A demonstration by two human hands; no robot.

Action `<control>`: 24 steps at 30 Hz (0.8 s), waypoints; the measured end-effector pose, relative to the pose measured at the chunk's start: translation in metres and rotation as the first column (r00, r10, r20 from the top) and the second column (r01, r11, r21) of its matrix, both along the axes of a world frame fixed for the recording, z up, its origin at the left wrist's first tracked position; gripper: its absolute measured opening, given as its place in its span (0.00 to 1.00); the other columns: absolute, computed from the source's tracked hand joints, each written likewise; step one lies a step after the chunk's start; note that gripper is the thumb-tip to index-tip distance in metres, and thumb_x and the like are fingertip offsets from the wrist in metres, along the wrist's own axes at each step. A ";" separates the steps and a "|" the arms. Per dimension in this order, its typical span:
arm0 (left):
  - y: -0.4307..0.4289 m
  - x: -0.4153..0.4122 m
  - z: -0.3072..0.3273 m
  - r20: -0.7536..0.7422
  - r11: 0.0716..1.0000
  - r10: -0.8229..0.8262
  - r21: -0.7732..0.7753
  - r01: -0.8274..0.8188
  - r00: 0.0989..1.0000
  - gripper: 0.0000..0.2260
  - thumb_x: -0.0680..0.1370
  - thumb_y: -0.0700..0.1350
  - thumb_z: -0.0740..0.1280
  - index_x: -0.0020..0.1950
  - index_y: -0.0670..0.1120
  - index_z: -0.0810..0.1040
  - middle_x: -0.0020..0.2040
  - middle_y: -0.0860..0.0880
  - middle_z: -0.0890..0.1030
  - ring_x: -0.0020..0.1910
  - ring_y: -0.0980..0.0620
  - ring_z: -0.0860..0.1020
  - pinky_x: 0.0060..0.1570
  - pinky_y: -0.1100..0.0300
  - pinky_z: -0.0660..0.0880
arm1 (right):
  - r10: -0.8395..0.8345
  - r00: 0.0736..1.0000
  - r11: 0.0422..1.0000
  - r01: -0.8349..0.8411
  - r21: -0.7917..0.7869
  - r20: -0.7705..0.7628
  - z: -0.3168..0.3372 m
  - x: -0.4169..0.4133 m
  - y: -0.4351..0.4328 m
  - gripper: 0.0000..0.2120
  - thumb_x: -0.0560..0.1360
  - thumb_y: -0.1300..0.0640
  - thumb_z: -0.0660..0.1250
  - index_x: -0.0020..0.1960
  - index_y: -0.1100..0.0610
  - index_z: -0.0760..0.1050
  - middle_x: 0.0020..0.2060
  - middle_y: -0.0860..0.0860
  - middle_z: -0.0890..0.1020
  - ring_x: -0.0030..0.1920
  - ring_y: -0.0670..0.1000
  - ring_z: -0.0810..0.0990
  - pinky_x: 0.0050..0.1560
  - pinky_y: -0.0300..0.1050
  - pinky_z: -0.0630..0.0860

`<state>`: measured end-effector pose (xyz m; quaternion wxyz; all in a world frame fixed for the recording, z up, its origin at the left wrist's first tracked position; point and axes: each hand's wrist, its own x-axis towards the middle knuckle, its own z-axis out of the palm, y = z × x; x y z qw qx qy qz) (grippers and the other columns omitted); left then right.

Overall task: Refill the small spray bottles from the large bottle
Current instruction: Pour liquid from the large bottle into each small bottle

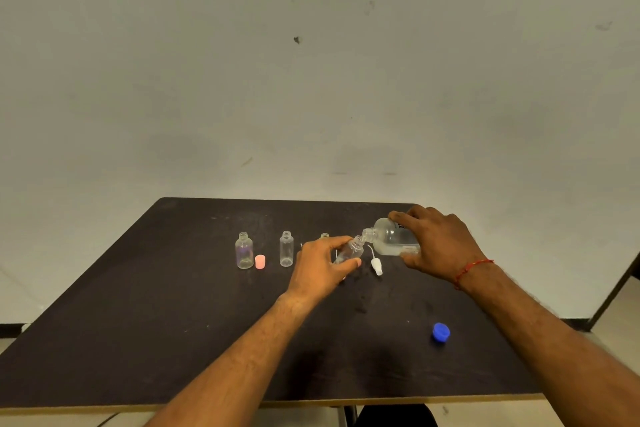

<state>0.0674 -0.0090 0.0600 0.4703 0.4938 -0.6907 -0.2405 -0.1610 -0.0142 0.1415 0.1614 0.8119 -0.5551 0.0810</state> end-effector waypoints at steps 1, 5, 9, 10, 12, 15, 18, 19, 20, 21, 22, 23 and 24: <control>0.000 0.000 0.000 -0.002 1.000 0.000 0.002 0.000 1.000 0.13 0.74 0.50 0.75 0.58 0.56 0.83 0.45 0.62 0.82 0.43 0.58 0.82 0.40 0.55 0.84 | 0.000 1.000 1.000 0.000 0.000 -0.005 0.000 0.000 0.000 0.36 0.68 0.43 0.72 0.73 0.42 0.63 0.60 0.47 0.74 0.59 0.51 0.74 0.53 0.47 0.75; -0.001 -0.001 -0.002 -0.007 1.000 -0.002 0.010 0.002 1.000 0.14 0.74 0.50 0.75 0.59 0.57 0.83 0.44 0.63 0.82 0.42 0.59 0.83 0.40 0.54 0.84 | -0.002 1.000 1.000 0.002 -0.003 -0.002 0.001 -0.001 -0.001 0.35 0.67 0.43 0.72 0.71 0.42 0.64 0.58 0.46 0.75 0.58 0.51 0.74 0.51 0.47 0.74; -0.002 -0.002 -0.002 -0.006 1.000 -0.012 0.004 0.012 1.000 0.14 0.74 0.51 0.75 0.58 0.61 0.81 0.44 0.62 0.83 0.41 0.58 0.83 0.40 0.52 0.83 | -0.005 1.000 1.000 0.005 -0.003 -0.010 0.000 -0.003 -0.002 0.35 0.67 0.43 0.71 0.72 0.41 0.63 0.58 0.46 0.74 0.59 0.51 0.74 0.51 0.47 0.74; -0.002 -0.002 -0.002 -0.003 1.000 -0.015 -0.002 0.015 1.000 0.15 0.74 0.51 0.75 0.57 0.64 0.79 0.44 0.61 0.83 0.41 0.57 0.83 0.40 0.51 0.83 | -0.005 1.000 1.000 0.005 -0.002 -0.013 0.000 -0.003 -0.002 0.35 0.67 0.43 0.71 0.72 0.41 0.63 0.59 0.46 0.74 0.59 0.51 0.74 0.52 0.47 0.74; -0.002 -0.003 -0.001 0.006 1.000 -0.016 -0.011 0.016 1.000 0.16 0.73 0.52 0.75 0.56 0.68 0.75 0.46 0.58 0.84 0.41 0.55 0.83 0.39 0.51 0.83 | -0.005 1.000 1.000 0.005 0.000 -0.012 0.000 -0.003 -0.002 0.35 0.67 0.43 0.71 0.72 0.41 0.63 0.59 0.46 0.74 0.59 0.51 0.73 0.51 0.47 0.74; -0.003 -0.003 -0.002 0.011 1.000 -0.013 -0.016 0.013 1.000 0.17 0.73 0.53 0.75 0.57 0.68 0.74 0.47 0.58 0.84 0.43 0.56 0.83 0.40 0.51 0.83 | -0.007 1.000 1.000 0.007 0.003 -0.016 0.000 -0.004 -0.002 0.35 0.67 0.43 0.71 0.72 0.42 0.63 0.59 0.46 0.74 0.59 0.51 0.73 0.52 0.47 0.74; -0.004 -0.003 -0.004 0.010 1.000 -0.016 -0.016 0.016 1.000 0.18 0.73 0.54 0.74 0.59 0.67 0.75 0.48 0.58 0.84 0.44 0.56 0.83 0.41 0.51 0.83 | -0.006 1.000 1.000 0.006 0.004 -0.012 0.000 -0.004 -0.002 0.35 0.67 0.44 0.71 0.72 0.42 0.64 0.59 0.47 0.74 0.59 0.52 0.74 0.52 0.48 0.74; -0.004 -0.003 -0.004 0.007 1.000 -0.014 -0.016 0.014 1.000 0.18 0.73 0.53 0.75 0.59 0.66 0.75 0.48 0.58 0.84 0.44 0.56 0.83 0.41 0.51 0.83 | -0.005 1.000 1.000 0.005 0.004 -0.011 0.000 -0.004 -0.002 0.35 0.67 0.44 0.72 0.71 0.42 0.64 0.59 0.47 0.75 0.59 0.52 0.74 0.51 0.48 0.74; -0.005 -0.004 -0.004 0.005 1.000 -0.012 -0.015 0.012 1.000 0.18 0.73 0.53 0.75 0.60 0.65 0.76 0.48 0.59 0.84 0.44 0.57 0.83 0.41 0.51 0.84 | -0.005 1.000 1.000 0.005 0.003 -0.012 0.000 -0.004 -0.003 0.35 0.67 0.44 0.71 0.71 0.42 0.64 0.59 0.47 0.75 0.59 0.52 0.74 0.51 0.48 0.74; -0.006 -0.004 -0.005 0.002 1.000 -0.011 -0.015 0.011 1.000 0.17 0.73 0.52 0.75 0.60 0.63 0.77 0.48 0.59 0.84 0.44 0.57 0.83 0.41 0.51 0.84 | -0.005 1.000 1.000 0.005 0.004 -0.013 0.000 -0.004 -0.003 0.35 0.67 0.43 0.71 0.71 0.42 0.64 0.59 0.47 0.75 0.59 0.51 0.74 0.51 0.47 0.74; -0.007 -0.003 -0.006 0.000 1.000 -0.008 -0.015 0.008 1.000 0.16 0.73 0.52 0.75 0.60 0.62 0.79 0.48 0.59 0.84 0.44 0.57 0.83 0.41 0.51 0.84 | -0.005 1.000 1.000 0.005 0.004 -0.015 0.000 -0.004 -0.003 0.35 0.67 0.43 0.71 0.72 0.41 0.64 0.59 0.46 0.74 0.59 0.51 0.73 0.52 0.47 0.74; -0.007 -0.004 -0.006 -0.001 1.000 -0.007 -0.015 0.007 1.000 0.16 0.73 0.52 0.76 0.59 0.60 0.80 0.47 0.59 0.84 0.44 0.57 0.83 0.41 0.51 0.84 | -0.005 1.000 1.000 0.005 0.004 -0.014 0.000 -0.004 -0.003 0.35 0.67 0.44 0.71 0.72 0.41 0.63 0.59 0.46 0.74 0.60 0.51 0.73 0.52 0.47 0.74; -0.008 -0.003 -0.007 -0.003 1.000 -0.005 -0.013 0.005 1.000 0.15 0.73 0.52 0.76 0.59 0.59 0.81 0.47 0.59 0.84 0.44 0.57 0.83 0.41 0.51 0.84 | -0.005 1.000 1.000 0.005 0.004 -0.013 0.000 -0.004 -0.003 0.35 0.68 0.44 0.71 0.72 0.41 0.63 0.59 0.46 0.74 0.60 0.51 0.73 0.53 0.48 0.74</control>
